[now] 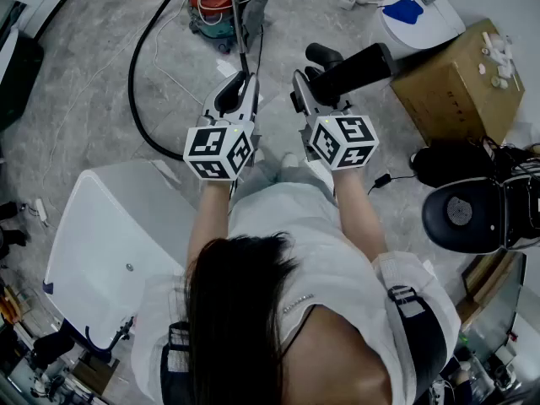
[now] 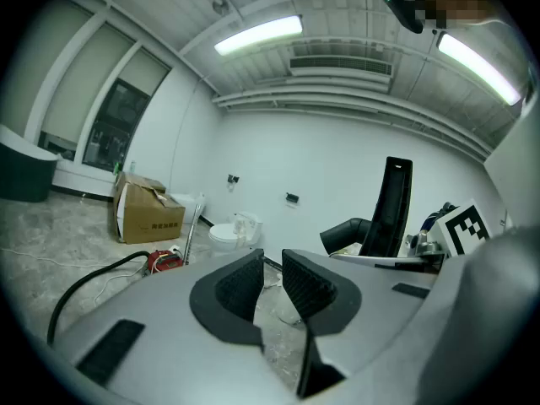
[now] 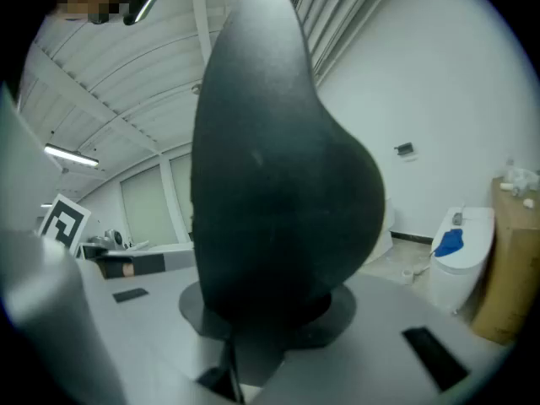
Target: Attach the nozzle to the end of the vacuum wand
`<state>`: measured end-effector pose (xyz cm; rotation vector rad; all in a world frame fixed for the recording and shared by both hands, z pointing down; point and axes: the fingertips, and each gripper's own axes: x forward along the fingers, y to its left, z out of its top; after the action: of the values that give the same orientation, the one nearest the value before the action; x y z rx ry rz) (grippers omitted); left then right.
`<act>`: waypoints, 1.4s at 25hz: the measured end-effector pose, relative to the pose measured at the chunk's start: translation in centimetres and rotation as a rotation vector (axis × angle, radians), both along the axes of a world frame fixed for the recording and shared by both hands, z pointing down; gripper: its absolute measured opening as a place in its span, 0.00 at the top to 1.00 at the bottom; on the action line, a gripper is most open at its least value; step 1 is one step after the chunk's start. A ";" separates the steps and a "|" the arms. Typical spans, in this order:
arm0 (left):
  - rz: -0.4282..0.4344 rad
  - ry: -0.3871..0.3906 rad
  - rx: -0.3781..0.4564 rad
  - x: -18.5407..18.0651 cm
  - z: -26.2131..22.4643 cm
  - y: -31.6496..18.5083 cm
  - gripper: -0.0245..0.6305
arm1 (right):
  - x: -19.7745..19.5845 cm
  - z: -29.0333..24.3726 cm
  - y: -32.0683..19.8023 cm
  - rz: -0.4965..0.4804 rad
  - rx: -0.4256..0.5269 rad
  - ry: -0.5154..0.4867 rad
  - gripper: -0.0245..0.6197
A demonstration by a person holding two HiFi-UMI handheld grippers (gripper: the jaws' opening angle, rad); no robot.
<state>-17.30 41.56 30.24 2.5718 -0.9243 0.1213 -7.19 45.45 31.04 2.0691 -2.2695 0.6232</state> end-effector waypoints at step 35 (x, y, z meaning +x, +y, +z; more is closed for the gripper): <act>-0.113 -0.048 0.017 6.6 2.0 -7.1 0.86 | 9.7 1.4 -5.8 -0.046 0.012 -0.012 0.81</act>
<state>-10.66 34.44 32.26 2.5354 -1.0910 0.1441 2.53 39.68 32.47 2.0173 -2.3258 0.6232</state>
